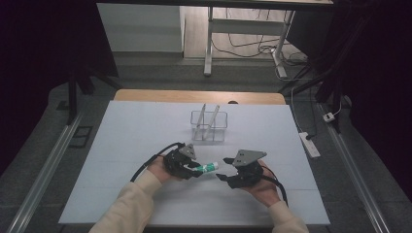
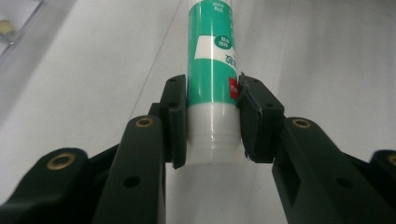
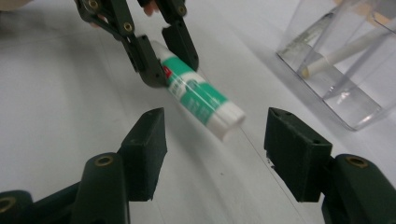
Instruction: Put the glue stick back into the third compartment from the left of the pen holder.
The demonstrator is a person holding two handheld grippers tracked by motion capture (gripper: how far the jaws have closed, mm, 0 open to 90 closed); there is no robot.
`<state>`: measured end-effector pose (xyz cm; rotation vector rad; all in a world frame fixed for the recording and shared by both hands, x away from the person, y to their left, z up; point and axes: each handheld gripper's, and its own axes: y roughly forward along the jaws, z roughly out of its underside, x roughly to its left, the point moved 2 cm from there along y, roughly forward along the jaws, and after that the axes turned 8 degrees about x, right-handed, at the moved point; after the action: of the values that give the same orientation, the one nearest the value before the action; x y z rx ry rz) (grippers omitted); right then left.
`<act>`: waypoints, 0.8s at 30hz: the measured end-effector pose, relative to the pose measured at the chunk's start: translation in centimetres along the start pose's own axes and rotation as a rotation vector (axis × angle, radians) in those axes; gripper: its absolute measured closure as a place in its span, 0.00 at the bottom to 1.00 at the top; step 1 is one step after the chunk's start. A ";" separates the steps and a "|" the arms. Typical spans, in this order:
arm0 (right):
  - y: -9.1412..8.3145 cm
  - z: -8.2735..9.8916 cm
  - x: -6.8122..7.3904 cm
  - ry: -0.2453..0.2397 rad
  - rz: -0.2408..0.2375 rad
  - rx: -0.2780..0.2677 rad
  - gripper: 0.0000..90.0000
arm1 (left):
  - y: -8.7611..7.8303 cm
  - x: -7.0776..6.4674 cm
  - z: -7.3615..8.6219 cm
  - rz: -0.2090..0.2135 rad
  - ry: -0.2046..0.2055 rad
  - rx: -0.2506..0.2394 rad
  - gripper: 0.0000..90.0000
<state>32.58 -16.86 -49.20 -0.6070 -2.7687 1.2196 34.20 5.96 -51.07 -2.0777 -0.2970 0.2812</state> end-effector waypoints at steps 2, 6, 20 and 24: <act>0.2 -0.2 0.2 -0.008 -0.006 0.003 0.42 | 0.2 -0.2 -0.1 0.005 0.003 0.002 0.72; 0.8 -0.5 0.5 -0.034 -0.002 0.026 0.41 | 0.3 -0.4 -0.3 0.006 0.016 0.009 0.72; 2.2 -1.3 1.2 -0.109 0.002 0.078 0.41 | 0.5 -0.7 -0.7 0.017 0.030 0.012 0.72; 2.5 -1.3 1.3 -0.130 0.004 0.103 0.42 | 0.3 -0.8 -0.8 0.020 0.033 0.010 0.72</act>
<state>32.52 -13.96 -50.27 -0.5430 -2.7861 1.4423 33.77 4.93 -50.92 -2.0746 -0.2543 0.2597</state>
